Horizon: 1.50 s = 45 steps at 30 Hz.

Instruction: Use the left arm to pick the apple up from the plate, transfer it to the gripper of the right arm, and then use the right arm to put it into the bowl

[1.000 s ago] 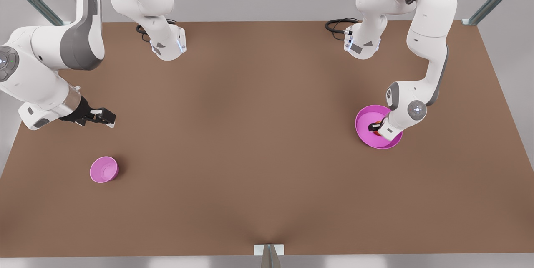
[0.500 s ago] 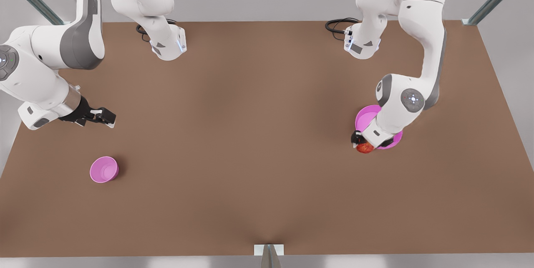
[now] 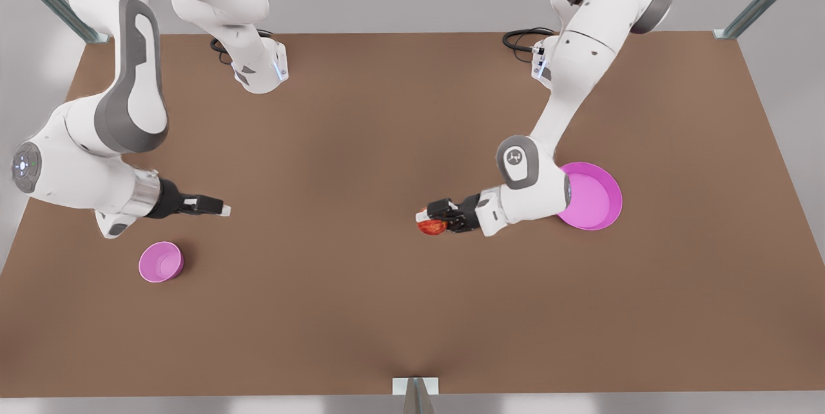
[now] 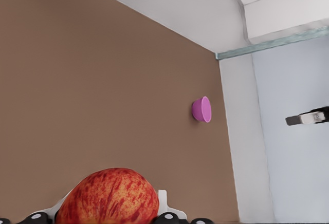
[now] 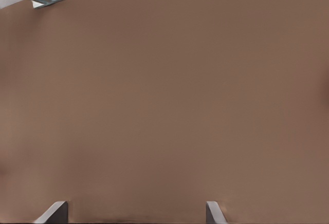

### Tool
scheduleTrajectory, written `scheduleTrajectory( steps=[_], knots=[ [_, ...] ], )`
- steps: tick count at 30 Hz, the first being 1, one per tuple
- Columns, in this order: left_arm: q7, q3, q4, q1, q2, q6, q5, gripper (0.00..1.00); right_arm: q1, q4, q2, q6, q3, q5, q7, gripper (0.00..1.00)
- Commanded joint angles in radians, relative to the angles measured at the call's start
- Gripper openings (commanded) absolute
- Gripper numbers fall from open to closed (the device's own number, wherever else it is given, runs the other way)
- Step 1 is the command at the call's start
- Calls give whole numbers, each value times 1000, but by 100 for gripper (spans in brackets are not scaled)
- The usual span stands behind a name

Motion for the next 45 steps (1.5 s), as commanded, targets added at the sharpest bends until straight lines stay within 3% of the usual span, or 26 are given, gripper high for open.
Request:
scheduleTrajectory(
  steps=[1,4,5,8,9,10,12,21,23,32,45],
  knots=[
    [1195,-21,100,6,67,-58,-182,75,6,-26,30,55,2,342,-4,97],
    [1351,-97,286,13,205,-69,-185,75,8,-28,133,71,2,622,-85,97],
    [1409,-122,342,15,257,-69,-185,69,14,-25,163,107,2,672,-158,92],
    [1500,-177,362,24,302,-69,-234,69,90,-25,255,273,5,736,-323,90],
    [1526,-197,362,33,310,-69,-239,70,100,-28,280,292,11,820,-353,100],
    [1575,-261,387,62,346,-69,-241,70,101,-42,305,285,13,896,-450,100],
    [1586,-291,402,66,360,-69,-241,71,112,-54,315,291,14,913,-499,100],
    [1620,-308,402,64,397,-67,-257,71,124,-140,340,284,97,1175,-810,100],
    [1627,-318,402,66,405,-67,-262,71,6,-215,326,259,213,1175,-905,100],
    [1663,-318,439,63,445,-61,-264,71,-2,-249,325,198,244,1173,-976,100],
    [1664,-318,448,58,457,-61,-264,71,64,-191,369,296,250,1255,-1028,100]
  ],
)
